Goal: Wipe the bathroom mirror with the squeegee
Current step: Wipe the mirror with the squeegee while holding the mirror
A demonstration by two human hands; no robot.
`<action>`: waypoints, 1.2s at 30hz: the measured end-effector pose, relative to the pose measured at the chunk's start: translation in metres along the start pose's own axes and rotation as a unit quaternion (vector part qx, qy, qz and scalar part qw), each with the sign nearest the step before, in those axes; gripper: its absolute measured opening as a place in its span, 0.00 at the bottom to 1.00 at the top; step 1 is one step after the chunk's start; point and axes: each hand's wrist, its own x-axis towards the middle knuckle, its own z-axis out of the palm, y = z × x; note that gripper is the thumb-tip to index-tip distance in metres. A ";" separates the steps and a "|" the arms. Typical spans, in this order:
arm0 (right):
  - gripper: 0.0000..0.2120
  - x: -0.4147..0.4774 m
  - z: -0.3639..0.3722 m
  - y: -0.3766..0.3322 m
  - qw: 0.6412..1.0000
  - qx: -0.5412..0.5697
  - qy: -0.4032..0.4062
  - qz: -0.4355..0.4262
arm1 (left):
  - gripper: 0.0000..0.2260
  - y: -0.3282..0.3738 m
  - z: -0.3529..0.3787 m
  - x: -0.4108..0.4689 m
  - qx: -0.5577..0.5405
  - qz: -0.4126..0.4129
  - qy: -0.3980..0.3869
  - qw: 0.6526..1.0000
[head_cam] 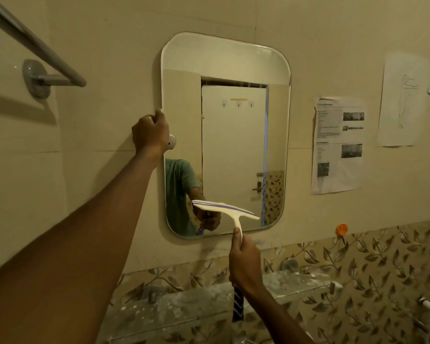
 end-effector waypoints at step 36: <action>0.18 0.173 -0.048 -0.217 0.931 -0.198 -0.092 -0.294 | 0.15 -0.016 -0.012 0.030 0.036 0.048 -0.080 0.995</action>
